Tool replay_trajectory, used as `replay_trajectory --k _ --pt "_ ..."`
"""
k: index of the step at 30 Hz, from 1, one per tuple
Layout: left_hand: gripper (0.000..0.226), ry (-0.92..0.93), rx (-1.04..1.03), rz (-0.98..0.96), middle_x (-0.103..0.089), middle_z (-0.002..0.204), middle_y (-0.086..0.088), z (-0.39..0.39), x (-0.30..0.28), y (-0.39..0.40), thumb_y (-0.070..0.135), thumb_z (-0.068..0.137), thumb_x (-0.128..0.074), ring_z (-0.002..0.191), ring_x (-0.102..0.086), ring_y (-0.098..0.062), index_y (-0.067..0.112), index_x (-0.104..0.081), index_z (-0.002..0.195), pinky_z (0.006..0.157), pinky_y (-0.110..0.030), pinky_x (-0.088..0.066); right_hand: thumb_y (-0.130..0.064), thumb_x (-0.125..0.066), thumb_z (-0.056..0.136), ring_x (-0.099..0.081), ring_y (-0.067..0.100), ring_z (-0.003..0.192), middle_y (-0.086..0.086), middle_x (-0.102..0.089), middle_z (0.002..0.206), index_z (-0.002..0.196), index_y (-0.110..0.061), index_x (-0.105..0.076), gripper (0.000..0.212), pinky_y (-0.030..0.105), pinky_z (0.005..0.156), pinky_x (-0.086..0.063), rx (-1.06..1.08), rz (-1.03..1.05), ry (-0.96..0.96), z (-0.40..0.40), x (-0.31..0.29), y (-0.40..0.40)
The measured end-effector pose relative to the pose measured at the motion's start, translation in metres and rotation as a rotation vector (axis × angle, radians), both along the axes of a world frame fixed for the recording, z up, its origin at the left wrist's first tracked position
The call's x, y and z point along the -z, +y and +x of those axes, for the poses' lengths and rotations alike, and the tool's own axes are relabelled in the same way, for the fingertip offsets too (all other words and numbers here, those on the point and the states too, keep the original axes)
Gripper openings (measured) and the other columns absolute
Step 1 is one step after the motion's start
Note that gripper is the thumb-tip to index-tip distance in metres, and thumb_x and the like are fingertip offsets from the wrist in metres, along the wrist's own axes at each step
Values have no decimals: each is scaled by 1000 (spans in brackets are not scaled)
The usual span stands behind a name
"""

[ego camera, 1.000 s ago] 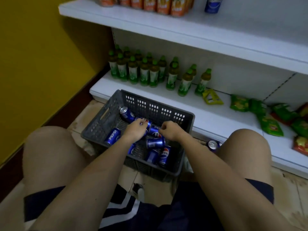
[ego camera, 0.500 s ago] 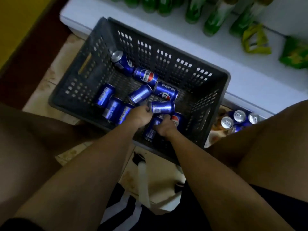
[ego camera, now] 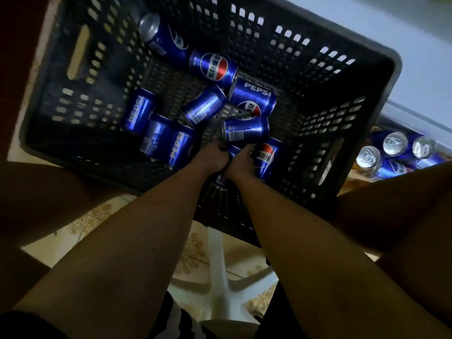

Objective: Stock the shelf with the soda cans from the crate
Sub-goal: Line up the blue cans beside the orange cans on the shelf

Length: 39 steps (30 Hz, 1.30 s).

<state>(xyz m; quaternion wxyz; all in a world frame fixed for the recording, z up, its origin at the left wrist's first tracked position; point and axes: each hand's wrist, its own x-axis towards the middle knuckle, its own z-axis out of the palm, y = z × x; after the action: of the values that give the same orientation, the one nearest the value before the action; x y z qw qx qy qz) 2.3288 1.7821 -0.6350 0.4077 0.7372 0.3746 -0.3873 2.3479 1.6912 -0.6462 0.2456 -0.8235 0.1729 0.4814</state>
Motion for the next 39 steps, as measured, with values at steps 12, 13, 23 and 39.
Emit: replay_trajectory --k 12,13,23,39 --pt "35 -99 -61 58 -59 132 -14 -3 -45 10 26 94 -51 118 -56 -30 15 -61 126 89 -25 -37 -21 -93 55 -63 21 107 6 -60 129 143 -14 -33 106 37 81 -58 213 393 66 8 -18 -36" --pt "33 -118 -66 68 -58 133 -13 -2 -50 11 23 96 -50 119 -55 -30 14 -60 126 88 -26 -37 -16 -91 62 -65 19 102 5 -63 125 138 -16 -39 92 33 73 -58 236 429 88 10 -28 -40" --pt "24 -349 -25 211 -61 120 -12 -7 -119 21 26 96 -50 106 -56 -30 14 -58 115 83 -32 -41 -17 -58 92 -70 26 91 11 -71 108 125 -9 -57 34 43 82 -57 504 792 358 15 -112 -66" --pt "36 -907 286 544 -65 113 -1 56 -298 7 36 97 -48 107 -58 -26 22 -57 129 88 -39 -49 -30 -77 75 -70 27 77 16 -71 95 118 -3 -59 54 39 69 -60 497 1165 -102 74 -301 -73"
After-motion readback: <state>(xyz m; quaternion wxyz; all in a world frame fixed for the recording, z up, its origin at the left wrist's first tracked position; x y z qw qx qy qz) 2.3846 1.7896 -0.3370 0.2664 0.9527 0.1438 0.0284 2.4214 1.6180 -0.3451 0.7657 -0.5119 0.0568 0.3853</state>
